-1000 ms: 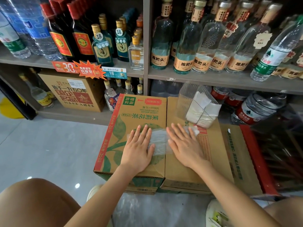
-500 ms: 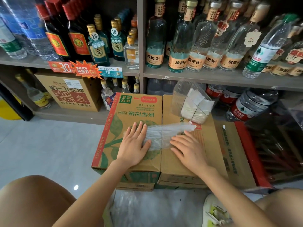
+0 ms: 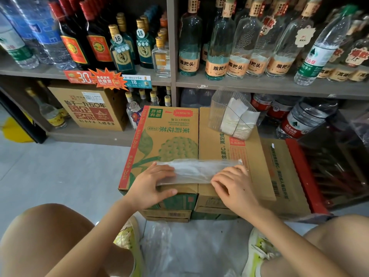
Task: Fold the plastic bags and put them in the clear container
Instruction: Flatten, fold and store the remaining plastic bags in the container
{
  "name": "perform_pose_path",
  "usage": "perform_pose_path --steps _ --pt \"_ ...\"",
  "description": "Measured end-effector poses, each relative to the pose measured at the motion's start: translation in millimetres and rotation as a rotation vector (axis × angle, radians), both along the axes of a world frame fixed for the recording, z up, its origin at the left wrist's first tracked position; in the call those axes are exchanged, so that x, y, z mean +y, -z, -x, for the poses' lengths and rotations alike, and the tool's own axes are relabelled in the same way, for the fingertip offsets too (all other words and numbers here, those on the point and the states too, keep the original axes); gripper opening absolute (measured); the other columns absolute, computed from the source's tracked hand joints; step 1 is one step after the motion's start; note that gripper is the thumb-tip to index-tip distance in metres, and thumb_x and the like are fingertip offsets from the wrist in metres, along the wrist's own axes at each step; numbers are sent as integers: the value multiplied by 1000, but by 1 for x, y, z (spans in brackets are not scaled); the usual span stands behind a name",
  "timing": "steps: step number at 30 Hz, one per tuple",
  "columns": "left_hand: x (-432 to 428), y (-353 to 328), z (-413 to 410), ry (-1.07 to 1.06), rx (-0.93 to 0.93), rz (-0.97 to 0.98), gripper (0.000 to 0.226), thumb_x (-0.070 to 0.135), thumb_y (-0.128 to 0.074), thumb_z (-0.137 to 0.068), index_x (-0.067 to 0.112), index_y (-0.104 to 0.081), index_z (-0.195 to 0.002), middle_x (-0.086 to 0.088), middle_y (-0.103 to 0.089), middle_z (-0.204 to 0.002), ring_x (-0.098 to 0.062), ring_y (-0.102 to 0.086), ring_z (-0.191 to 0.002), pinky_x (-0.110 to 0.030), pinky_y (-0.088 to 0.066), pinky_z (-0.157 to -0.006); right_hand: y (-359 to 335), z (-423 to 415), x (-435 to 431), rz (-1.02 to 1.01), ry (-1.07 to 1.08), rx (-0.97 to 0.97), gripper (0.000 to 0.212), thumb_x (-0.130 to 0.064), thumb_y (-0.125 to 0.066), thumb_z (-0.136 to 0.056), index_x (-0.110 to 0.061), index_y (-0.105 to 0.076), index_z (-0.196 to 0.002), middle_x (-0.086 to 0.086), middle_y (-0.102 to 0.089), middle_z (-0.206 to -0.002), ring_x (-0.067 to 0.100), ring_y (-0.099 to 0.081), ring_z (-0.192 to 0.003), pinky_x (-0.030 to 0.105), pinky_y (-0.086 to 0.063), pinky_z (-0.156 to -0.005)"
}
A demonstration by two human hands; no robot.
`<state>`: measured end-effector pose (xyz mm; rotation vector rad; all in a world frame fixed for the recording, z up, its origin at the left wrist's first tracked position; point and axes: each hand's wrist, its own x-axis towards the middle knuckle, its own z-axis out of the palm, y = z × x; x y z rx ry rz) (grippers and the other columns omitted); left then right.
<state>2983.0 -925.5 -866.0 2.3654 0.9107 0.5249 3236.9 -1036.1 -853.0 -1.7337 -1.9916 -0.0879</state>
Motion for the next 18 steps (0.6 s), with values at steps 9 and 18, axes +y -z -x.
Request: perform_pose_path --steps 9,18 --pt "4 -22 -7 -255 -91 394 17 36 -58 -94 27 -69 -102 13 -66 -102 -3 -57 -96 -12 -42 -80 -16 -5 32 332 193 253 17 -26 -49 -97 -23 -65 -96 -10 -66 -93 12 -52 -88 32 -34 -92" --pt "7 -23 -27 -666 -288 377 4 27 -60 -94 27 -63 -97 9 -67 -82 -7 -61 -81 -23 -45 -69 -8 -4 55 418 270 362 21 -31 -49 -98 -25 -67 -107 -10 -71 -99 11 -64 -91 40 -42 -99"
